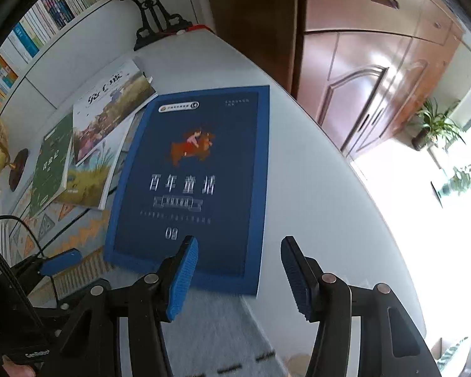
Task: Organize books
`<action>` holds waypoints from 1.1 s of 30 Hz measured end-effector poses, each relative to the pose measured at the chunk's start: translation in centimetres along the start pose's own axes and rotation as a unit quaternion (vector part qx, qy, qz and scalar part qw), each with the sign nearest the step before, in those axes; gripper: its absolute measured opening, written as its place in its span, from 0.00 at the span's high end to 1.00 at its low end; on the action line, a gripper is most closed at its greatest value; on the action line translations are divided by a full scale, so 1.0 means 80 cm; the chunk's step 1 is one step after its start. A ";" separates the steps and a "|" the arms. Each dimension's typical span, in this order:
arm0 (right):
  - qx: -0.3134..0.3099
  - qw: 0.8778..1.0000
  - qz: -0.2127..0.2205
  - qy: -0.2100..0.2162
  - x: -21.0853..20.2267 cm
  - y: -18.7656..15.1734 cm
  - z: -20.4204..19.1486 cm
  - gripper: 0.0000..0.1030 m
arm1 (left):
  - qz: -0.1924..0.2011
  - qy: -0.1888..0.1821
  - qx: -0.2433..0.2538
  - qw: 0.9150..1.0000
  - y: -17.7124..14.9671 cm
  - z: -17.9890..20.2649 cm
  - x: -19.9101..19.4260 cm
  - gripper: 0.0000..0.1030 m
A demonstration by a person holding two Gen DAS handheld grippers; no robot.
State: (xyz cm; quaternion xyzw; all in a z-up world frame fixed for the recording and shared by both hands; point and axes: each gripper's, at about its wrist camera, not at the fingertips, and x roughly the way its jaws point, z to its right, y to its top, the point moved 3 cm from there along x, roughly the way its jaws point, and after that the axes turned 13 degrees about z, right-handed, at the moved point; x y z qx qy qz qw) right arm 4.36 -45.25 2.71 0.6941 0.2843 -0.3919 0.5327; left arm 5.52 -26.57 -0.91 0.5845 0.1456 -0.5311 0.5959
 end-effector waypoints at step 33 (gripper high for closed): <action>0.006 0.999 -0.017 0.027 0.064 0.027 0.006 0.48 | -0.016 -0.031 -0.055 0.998 0.023 0.009 0.047 0.24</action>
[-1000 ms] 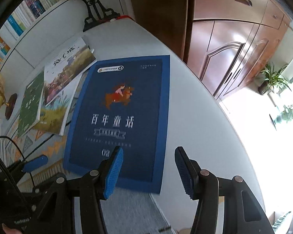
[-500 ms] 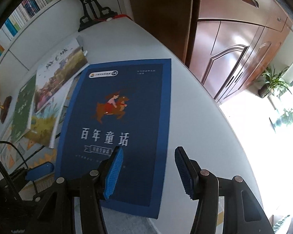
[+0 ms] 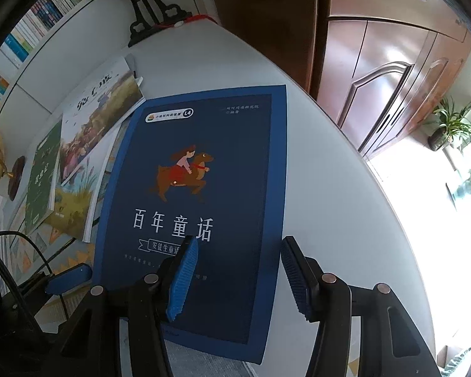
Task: Organize books
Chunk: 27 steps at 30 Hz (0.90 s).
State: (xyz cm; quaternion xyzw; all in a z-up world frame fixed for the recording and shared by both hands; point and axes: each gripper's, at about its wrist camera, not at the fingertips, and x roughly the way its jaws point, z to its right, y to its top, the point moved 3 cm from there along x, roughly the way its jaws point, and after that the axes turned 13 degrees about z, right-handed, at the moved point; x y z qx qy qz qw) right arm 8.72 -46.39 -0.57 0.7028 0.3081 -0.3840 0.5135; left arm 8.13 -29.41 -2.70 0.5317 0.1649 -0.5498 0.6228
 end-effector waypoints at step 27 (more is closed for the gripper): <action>-0.017 0.994 -0.022 0.108 -0.003 -0.008 0.017 0.44 | 0.049 -0.137 -0.127 0.981 0.012 0.008 -0.011 0.24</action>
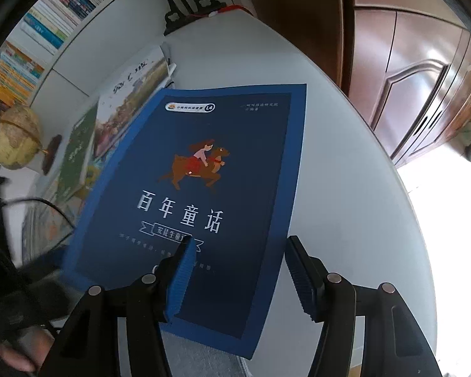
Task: Organize books
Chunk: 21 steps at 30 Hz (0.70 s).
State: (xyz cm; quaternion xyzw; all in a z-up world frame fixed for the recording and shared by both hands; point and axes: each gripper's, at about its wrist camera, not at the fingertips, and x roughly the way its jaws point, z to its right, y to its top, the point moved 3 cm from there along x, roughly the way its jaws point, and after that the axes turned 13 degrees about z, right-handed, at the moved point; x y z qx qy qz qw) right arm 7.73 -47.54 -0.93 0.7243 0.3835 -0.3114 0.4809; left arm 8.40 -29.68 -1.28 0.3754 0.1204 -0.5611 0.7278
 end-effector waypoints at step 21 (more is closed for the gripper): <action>0.051 0.995 -0.049 0.068 -0.006 -0.011 -0.004 0.43 | 0.021 -0.041 -0.181 0.982 -0.024 -0.021 -0.008 0.75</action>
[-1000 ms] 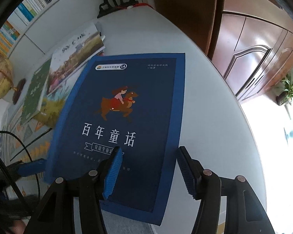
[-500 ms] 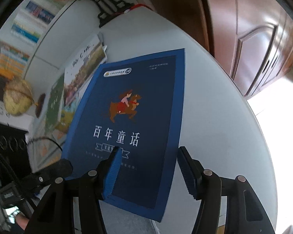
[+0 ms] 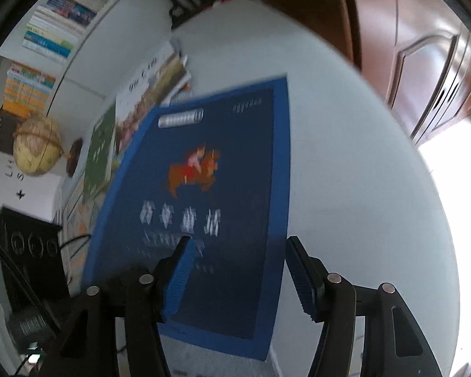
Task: Organize books
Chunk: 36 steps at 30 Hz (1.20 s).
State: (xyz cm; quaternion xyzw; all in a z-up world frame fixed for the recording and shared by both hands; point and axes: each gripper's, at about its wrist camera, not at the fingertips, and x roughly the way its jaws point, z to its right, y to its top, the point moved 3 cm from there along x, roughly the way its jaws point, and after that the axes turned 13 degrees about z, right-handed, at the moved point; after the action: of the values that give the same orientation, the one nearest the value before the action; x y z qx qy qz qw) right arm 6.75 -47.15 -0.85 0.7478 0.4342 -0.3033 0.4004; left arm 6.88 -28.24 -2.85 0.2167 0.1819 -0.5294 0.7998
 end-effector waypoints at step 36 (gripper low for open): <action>-0.142 0.983 0.118 0.016 -0.058 -0.016 -0.073 0.79 | 0.039 0.197 0.334 0.921 -0.046 0.100 -0.029 0.68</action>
State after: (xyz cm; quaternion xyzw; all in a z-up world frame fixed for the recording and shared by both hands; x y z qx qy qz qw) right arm 4.19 -43.57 5.31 0.7338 0.3884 -0.1770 0.5285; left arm 3.08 -32.08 4.51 0.5782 0.1402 -0.4740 0.6491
